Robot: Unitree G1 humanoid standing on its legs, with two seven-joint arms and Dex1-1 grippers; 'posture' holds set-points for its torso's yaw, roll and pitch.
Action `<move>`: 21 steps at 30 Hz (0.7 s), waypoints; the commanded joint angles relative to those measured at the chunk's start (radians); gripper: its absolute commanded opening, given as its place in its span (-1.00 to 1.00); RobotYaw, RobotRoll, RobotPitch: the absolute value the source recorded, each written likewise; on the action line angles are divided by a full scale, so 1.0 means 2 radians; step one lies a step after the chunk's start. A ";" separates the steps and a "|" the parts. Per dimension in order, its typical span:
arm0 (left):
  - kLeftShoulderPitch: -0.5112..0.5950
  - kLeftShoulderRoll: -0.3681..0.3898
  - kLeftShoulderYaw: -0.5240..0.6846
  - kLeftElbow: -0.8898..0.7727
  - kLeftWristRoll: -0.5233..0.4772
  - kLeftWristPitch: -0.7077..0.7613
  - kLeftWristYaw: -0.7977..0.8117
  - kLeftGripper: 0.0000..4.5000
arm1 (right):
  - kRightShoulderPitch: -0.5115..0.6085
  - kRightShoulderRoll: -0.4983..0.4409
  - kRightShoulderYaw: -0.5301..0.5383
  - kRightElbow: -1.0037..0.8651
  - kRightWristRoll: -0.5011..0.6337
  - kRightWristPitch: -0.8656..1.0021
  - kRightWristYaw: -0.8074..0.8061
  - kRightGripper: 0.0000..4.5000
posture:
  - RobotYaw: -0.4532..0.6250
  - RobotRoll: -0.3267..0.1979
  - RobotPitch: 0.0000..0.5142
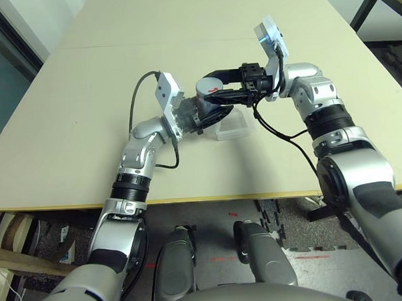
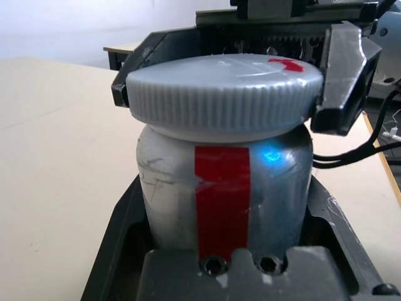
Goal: Pour the medicine from the bottle into the box.
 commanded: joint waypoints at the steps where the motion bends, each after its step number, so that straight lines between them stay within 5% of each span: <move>1: 0.007 -0.001 -0.005 -0.008 0.003 0.000 -0.002 0.17 | -0.019 0.000 -0.055 -0.009 0.059 0.066 -0.033 0.15 | -0.42 0.25 -0.39; 7: 0.010 -0.002 -0.005 -0.011 0.002 0.001 0.002 0.17 | -0.023 -0.018 -0.099 -0.020 0.089 0.115 -0.096 0.15 | -0.42 0.25 -0.38; 21: 0.003 0.000 0.006 0.007 0.006 -0.014 0.011 0.17 | 0.066 -0.172 -0.069 -0.051 -0.031 0.087 -0.249 0.15 | -0.45 0.25 -0.40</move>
